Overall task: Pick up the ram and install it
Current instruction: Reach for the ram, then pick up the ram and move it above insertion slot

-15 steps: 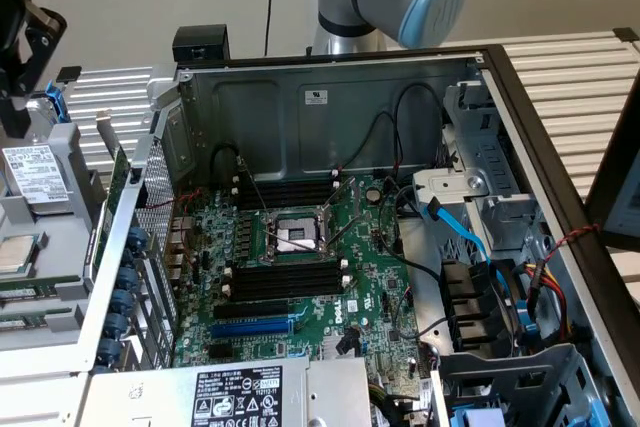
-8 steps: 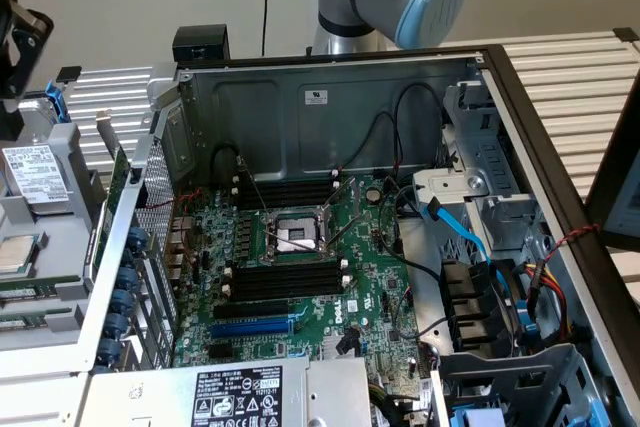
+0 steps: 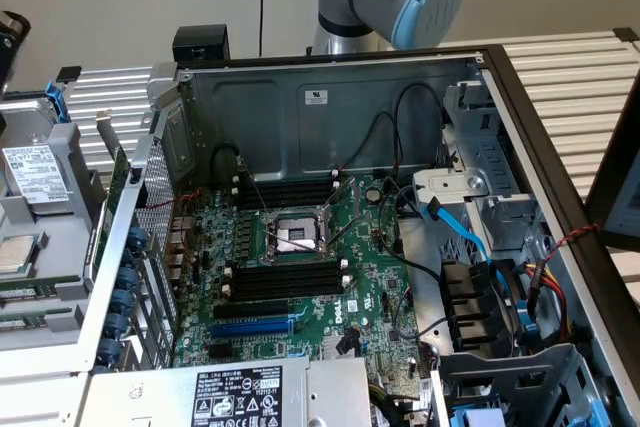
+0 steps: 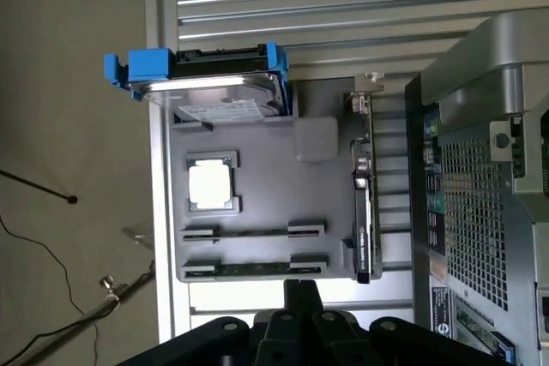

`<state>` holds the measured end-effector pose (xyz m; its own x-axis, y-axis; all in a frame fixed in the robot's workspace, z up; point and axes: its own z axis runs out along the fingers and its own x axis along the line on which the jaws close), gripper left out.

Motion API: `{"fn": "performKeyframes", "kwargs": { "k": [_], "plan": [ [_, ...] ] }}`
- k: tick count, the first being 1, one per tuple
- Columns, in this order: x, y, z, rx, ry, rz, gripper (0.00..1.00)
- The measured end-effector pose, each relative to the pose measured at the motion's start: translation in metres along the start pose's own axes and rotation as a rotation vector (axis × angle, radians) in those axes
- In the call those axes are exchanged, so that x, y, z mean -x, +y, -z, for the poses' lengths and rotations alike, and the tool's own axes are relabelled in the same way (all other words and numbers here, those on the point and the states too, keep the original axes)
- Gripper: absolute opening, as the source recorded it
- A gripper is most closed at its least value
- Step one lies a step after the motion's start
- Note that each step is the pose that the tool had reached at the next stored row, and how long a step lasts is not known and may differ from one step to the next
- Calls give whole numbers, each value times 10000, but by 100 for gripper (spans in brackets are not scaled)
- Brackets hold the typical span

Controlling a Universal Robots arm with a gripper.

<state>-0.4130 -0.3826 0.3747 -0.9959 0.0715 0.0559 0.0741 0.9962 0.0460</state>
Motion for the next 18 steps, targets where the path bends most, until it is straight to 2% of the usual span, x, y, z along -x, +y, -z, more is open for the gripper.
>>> {"fn": "performKeyframes", "kwargs": {
  "k": [6, 9, 12, 18],
  "plan": [
    [-226, 9, -31, 10, -127, 7, 10],
    [-309, 7, -41, 12, -169, 8, 10],
    [-345, 4, -48, 14, -183, 10, 10],
    [-346, 4, -47, 12, -180, 41, 10]
  ]
}}
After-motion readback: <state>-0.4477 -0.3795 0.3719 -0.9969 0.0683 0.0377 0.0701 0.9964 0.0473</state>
